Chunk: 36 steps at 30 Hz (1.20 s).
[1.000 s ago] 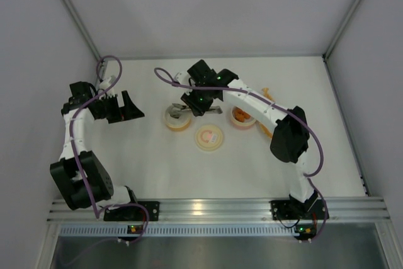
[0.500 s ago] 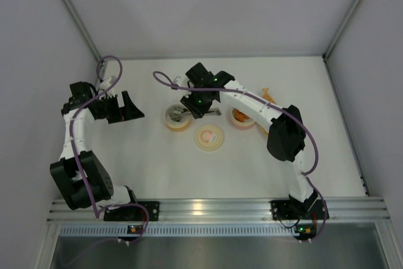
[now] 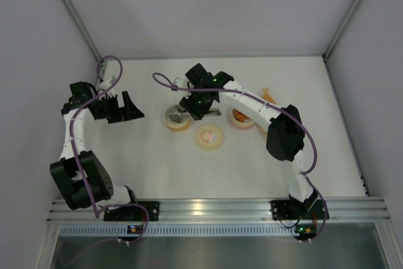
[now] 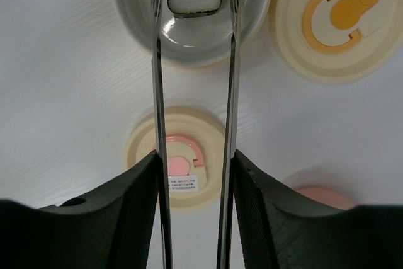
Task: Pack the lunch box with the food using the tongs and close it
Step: Place the fake food in the packing box, then place the clamp at the center of the board.
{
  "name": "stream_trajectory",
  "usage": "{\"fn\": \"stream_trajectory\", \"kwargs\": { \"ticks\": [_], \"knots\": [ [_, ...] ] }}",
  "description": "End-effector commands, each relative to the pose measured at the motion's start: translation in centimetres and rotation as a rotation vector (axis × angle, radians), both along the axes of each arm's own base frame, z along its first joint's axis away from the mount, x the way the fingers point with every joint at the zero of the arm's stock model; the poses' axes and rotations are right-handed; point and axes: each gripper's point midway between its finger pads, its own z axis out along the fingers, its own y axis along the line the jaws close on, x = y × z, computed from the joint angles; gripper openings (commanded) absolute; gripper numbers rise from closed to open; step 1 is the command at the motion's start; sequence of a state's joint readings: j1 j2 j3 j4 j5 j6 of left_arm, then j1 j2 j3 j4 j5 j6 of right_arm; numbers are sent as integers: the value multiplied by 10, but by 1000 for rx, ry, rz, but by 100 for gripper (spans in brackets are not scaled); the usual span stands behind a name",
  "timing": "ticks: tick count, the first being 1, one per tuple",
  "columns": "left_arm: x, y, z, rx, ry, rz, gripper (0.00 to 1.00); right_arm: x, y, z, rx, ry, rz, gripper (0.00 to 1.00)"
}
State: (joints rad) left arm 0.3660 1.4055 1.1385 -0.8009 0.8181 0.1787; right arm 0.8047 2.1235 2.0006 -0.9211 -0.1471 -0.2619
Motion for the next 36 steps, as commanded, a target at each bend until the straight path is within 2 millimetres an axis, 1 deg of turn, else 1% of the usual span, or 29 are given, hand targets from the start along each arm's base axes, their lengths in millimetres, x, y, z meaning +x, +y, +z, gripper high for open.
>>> {"fn": "stream_trajectory", "kwargs": {
  "ticks": [1, 2, 4, 5, 7, 8, 10, 11, 13, 14, 15, 16, 17, 18, 19, 20, 21, 22, 23, 24, 25, 27, 28, 30, 31, 33, 34, 36],
  "knots": [
    [3, 1, 6, 2, -45, -17, 98, -6, 14, 42, 79, -82, 34, 47],
    [3, 1, 7, 5, -48, -17, 98, -6, 14, 47, 88, -88, 32, 48],
    [3, 1, 8, 8, -49, -17, 98, -7, 12, 51, 92, -90, 29, 49],
    [2, 1, 9, 8, -49, -18, 98, -7, 12, 57, 100, -103, 28, 50],
    [2, 1, 10, 12, -52, -17, 98, -6, 10, 65, 110, -116, 24, 49],
    [2, 2, 10, 13, -50, -16, 98, -6, 9, 75, 121, -133, 21, 49],
    [2, 2, 12, 19, -54, -20, 98, -4, 7, 88, 140, -147, 10, 49],
    [1, 2, 14, 21, -53, -24, 98, -2, 2, 103, 166, -167, -6, 49],
    [0, 2, 16, 26, -57, -25, 98, 2, -5, 118, 195, -186, -32, 47],
    [0, 2, 18, 31, -65, -27, 98, 6, -15, 132, 218, -202, -59, 47],
    [-1, 2, 19, 39, -66, -27, 98, 9, -22, 139, 229, -207, -78, 46],
    [-1, 3, 20, 44, -68, -28, 98, 18, -37, 146, 247, -208, -127, 46],
    [-2, 3, 22, 51, -76, -30, 98, 17, -50, 158, 270, -213, -151, 46],
    [-3, 4, 23, 61, -80, -32, 98, 20, -62, 162, 283, -214, -177, 46],
    [-4, 4, 23, 68, -82, -32, 98, 33, -89, 165, 288, -216, -245, 46],
    [-4, 4, 25, 75, -92, -34, 98, 31, -109, 170, 297, -222, -278, 46],
    [-5, 5, 25, 81, -93, -34, 98, 35, -126, 172, 297, -234, -317, 46],
    [-5, 5, 25, 85, -93, -34, 98, 48, -161, 172, 286, -250, -399, 47],
    [-4, 6, 26, 90, -94, -31, 98, 45, -185, 170, 274, -254, -443, 46],
    [-4, 9, 24, 101, -91, -25, 98, 47, -205, 166, 260, -256, -482, 47],
    [-3, 9, 24, 106, -92, -25, 98, 49, -246, 160, 235, -262, -567, 47],
    [-1, 10, 21, 105, -83, -26, 98, 47, -282, 150, 205, -261, -637, 47],
    [-1, 9, 21, 101, -81, -29, 98, 46, -319, 142, 170, -264, -711, 47],
    [1, 10, 19, 95, -74, -29, 98, 45, -350, 131, 134, -258, -767, 47],
    [1, 10, 18, 93, -71, -28, 98, 44, -385, 120, 90, -252, -832, 47],
    [5, 12, 19, 97, -73, -29, 98, 44, -414, 108, 46, -240, -875, 47],
    [7, 13, 20, 102, -76, -28, 98, 45, -435, 97, 26, -215, -924, 47],
    [8, 15, 21, 110, -74, -26, 98, 48, -455, 86, 2, -189, -963, 47]
  ]
}}
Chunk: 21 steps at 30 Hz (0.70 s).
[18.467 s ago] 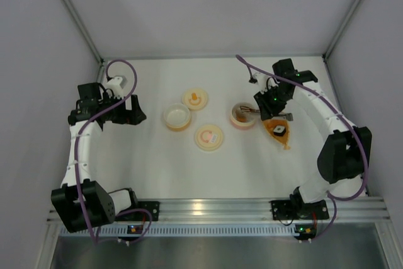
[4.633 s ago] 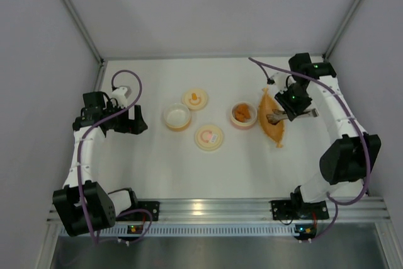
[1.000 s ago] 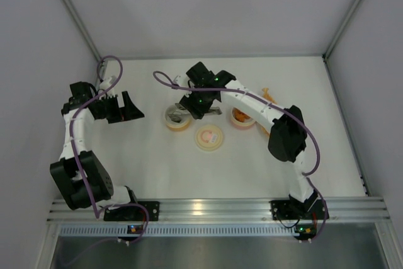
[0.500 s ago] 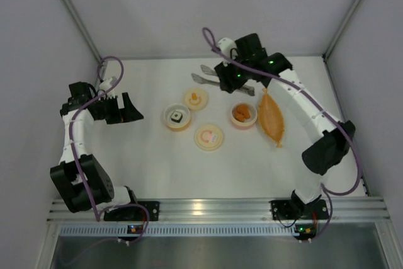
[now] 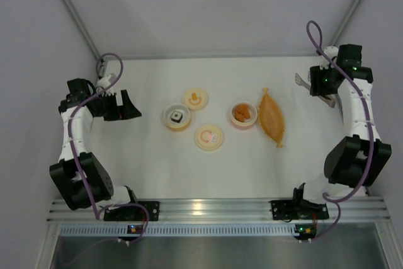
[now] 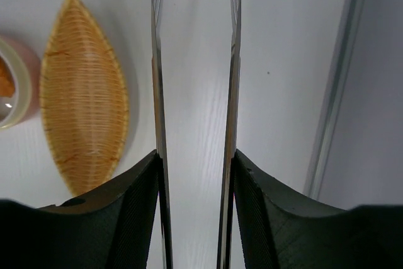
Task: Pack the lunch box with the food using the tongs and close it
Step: Place the clamp at the center of the board.
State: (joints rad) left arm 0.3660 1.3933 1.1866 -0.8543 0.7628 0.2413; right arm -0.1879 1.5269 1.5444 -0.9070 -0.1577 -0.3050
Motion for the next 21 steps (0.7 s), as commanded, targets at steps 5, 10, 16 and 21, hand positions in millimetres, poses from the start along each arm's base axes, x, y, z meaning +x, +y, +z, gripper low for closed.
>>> {"fn": "stream_trajectory", "kwargs": {
  "ticks": [5, 10, 16, 21],
  "knots": [
    [11, 5, 10, 15, -40, -19, 98, 32, -67, -43, -61, 66, -107, 47],
    [11, 7, 7, 25, -36, -17, 98, 64, -74, -71, -26, 93, -130, 47],
    [11, 9, 6, 39, -37, -12, 98, 85, -79, -98, -8, 112, -128, 49],
    [12, 9, 2, 35, -25, -12, 98, 75, -77, -127, -12, 189, -96, 53]
  ]
}}
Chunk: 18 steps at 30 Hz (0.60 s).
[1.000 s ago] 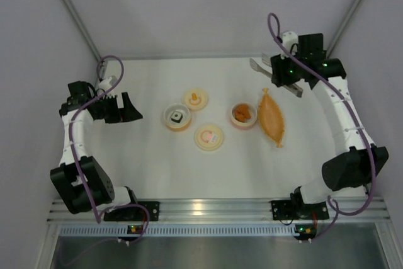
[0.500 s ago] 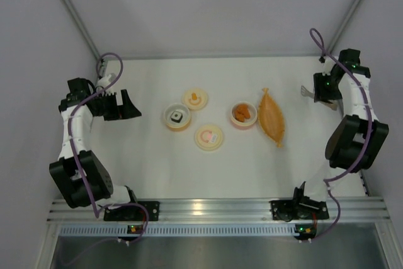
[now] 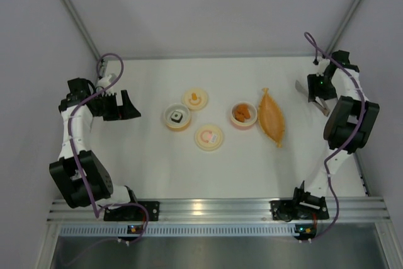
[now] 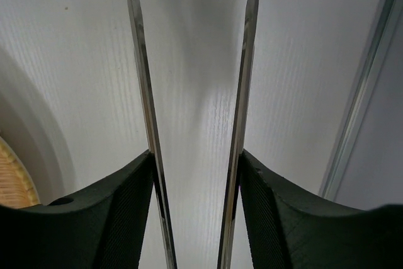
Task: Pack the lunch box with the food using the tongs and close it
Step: Place the clamp at the center of the board.
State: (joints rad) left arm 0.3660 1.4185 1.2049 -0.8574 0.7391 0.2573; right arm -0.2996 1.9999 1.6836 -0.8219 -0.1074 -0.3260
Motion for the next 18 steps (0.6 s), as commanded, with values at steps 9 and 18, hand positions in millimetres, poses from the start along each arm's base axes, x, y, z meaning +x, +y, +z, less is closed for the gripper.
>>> {"fn": "stream_trajectory", "kwargs": {
  "ticks": [9, 18],
  "knots": [
    [10, 2, 5, -16, -30, -14, 98, -20, -1, -51, -26, 84, 82, 63],
    [8, 1, 7, -4, -35, -18, 98, -28, -1, -58, -30, 103, 86, 90]
  ]
}}
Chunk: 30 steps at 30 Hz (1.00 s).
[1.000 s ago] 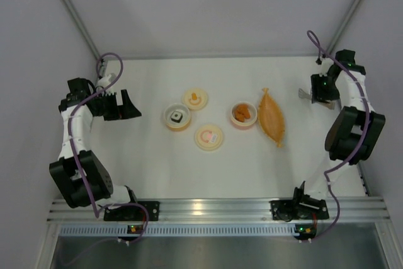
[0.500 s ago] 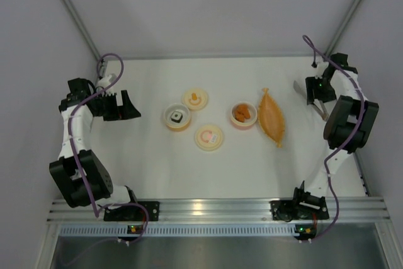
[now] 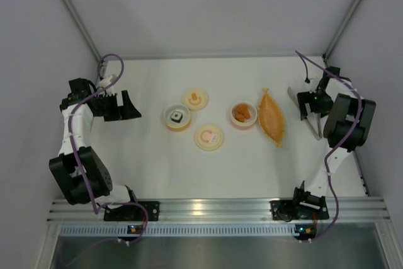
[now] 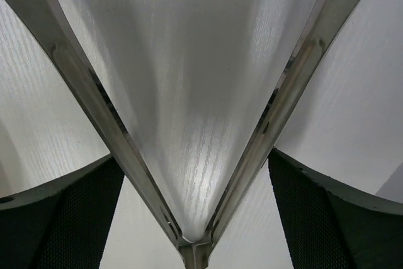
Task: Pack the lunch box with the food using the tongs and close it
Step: Place the clamp at the center of the board.
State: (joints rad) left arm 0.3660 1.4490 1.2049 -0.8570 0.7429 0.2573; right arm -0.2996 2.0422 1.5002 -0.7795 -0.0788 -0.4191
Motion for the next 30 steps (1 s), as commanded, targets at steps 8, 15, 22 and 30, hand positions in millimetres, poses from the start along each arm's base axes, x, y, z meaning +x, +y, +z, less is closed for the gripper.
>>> {"fn": "stream_trajectory", "kwargs": {
  "ticks": [8, 15, 22, 30],
  "knots": [
    [4, 1, 25, 25, -92, -26, 98, 30, 0, 68, 1, -166, 29, 99],
    [3, 1, 51, 74, -175, -56, 98, 48, 15, 192, 30, -429, 71, 99],
    [25, -22, 68, 305, -223, -92, 98, 32, 72, 270, 159, -582, 133, 99],
    [51, -129, 73, 471, -310, -390, 98, -19, 134, 258, 288, -556, 209, 99]
  ]
}}
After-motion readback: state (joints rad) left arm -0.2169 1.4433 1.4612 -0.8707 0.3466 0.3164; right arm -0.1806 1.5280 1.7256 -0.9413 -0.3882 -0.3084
